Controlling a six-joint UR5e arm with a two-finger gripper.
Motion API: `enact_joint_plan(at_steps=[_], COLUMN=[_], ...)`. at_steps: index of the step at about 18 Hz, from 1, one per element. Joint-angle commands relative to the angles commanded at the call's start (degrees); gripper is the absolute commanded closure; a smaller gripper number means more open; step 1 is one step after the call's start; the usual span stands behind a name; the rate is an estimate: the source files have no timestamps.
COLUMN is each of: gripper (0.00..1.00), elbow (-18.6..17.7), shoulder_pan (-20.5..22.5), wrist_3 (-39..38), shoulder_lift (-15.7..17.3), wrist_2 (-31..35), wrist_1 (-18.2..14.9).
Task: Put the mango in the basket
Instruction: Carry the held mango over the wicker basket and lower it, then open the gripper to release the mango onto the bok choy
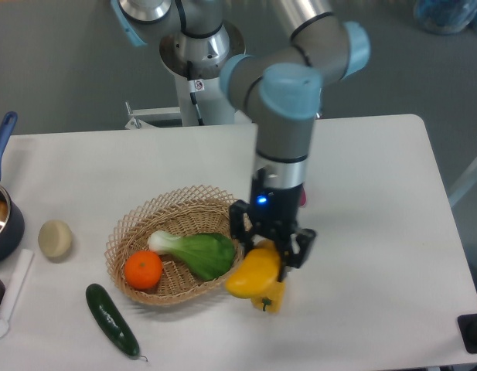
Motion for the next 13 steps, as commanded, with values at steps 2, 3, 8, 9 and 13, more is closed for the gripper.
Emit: enact_joint_plan(at_steps=[2, 3, 8, 9, 13], gripper=[0.49, 0.49, 0.49, 0.49, 0.48], elbow=[-2.64, -3.69, -9.15, -10.11, -14.25], shoulder_pan=[-2.02, -2.73, -4.75, -5.02, -5.02], wrist_3=[0.00, 0.00, 0.79, 2.45, 6.33], shoulder_lift=[0.97, 1.49, 2.82, 2.90, 4.40], wrist_2=[1.50, 2.11, 3.26, 4.13, 5.19], wrist_1=[0.00, -0.09, -0.09, -0.09, -0.09])
